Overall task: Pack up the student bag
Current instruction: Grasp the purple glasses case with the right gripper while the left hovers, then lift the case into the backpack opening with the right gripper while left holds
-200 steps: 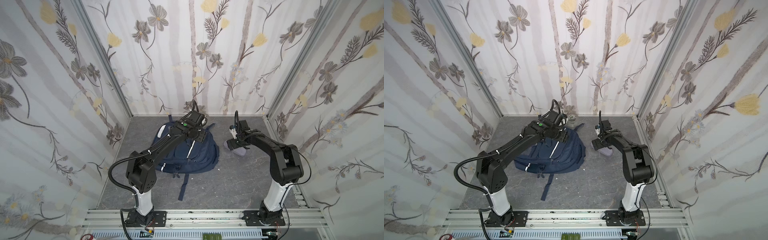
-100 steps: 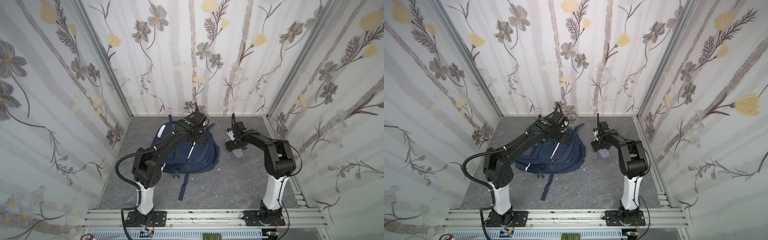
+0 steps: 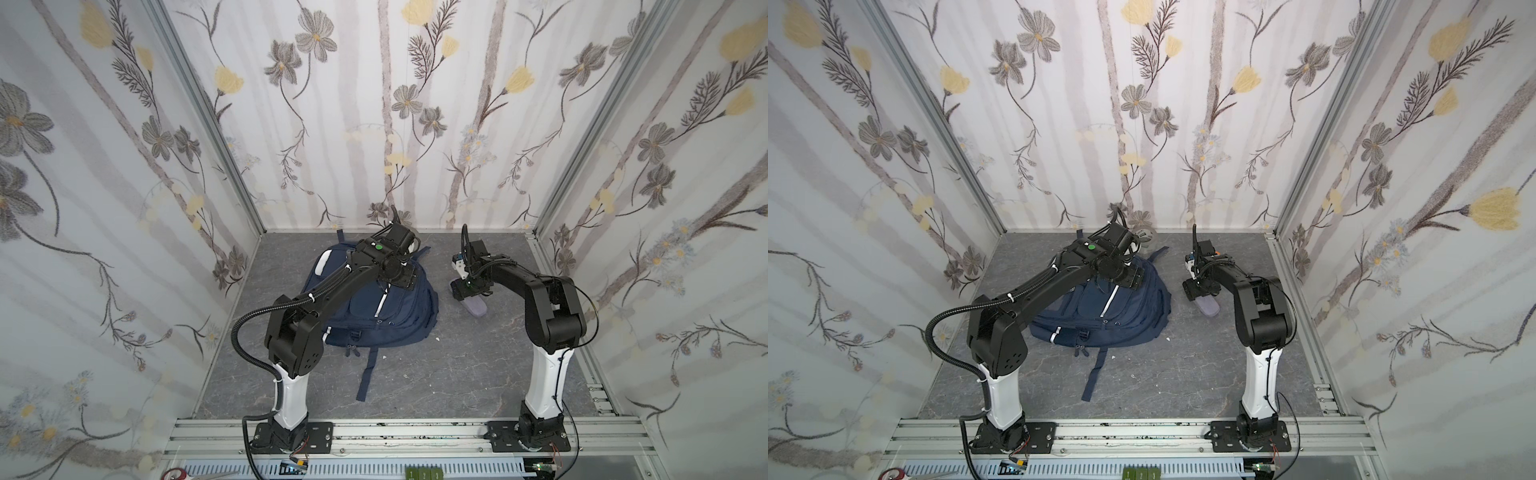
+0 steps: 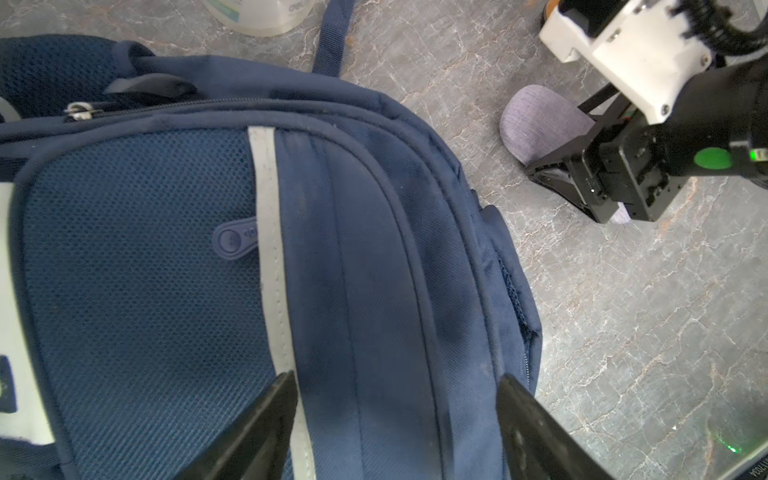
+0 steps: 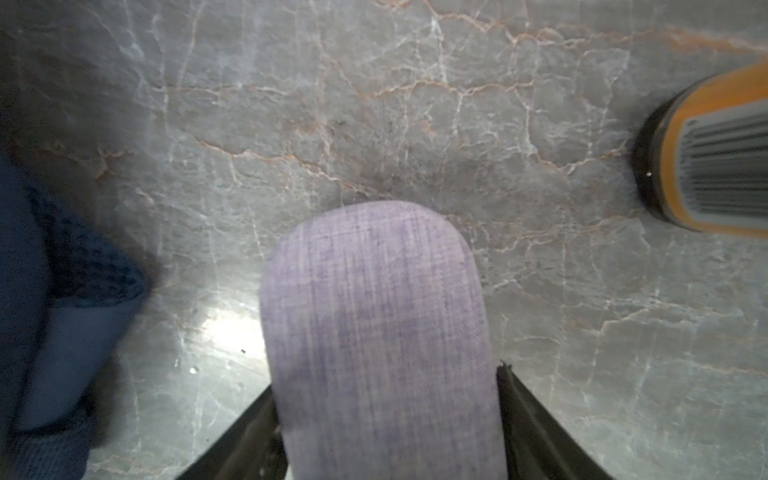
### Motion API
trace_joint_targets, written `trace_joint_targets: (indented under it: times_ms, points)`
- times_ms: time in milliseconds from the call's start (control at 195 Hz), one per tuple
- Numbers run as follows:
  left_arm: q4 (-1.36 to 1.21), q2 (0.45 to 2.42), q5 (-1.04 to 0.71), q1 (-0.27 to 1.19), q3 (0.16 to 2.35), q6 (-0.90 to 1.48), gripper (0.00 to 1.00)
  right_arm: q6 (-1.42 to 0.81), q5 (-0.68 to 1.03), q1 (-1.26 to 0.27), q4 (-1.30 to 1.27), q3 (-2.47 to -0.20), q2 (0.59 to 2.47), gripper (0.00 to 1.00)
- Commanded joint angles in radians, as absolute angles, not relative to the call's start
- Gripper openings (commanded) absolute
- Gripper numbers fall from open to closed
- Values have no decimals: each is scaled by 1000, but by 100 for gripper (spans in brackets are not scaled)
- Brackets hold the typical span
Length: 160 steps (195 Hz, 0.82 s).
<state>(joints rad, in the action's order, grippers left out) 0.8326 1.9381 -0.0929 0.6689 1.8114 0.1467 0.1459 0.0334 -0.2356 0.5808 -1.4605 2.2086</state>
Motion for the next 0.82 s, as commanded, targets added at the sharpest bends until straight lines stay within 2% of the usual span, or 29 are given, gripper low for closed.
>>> trace_joint_targets:
  times_ms: [0, 67, 179, 277, 323, 394, 512, 630, 814]
  points:
    - [836, 1949, -93, 672, 1811, 123, 80, 134, 15, -236, 603, -1489, 2227, 66]
    - [853, 1963, -78, 672, 1819, 106, 79, 128, 11, -236, 611, -1504, 2235, 64]
    - [884, 1977, -24, 672, 1833, 81, 74, 125, 20, -236, 627, -1526, 2249, 53]
    - [902, 1979, -5, 672, 1839, 57, 60, 118, 50, -235, 639, -1536, 2252, 42]
    - [912, 1979, -6, 672, 1844, 50, 48, 110, 63, -235, 639, -1536, 2248, 39]
    - [927, 1979, -6, 672, 1854, 47, 31, 95, 75, -236, 638, -1531, 2235, 38]
    - [933, 1967, -11, 672, 1861, 56, 27, 67, 102, -236, 632, -1528, 2198, 35]
    - [924, 1945, -11, 672, 1865, 63, 6, 24, 131, -241, 613, -1521, 2147, 34]
    - [913, 1912, -2, 671, 1873, 82, 0, -49, 162, -259, 594, -1496, 2075, 30]
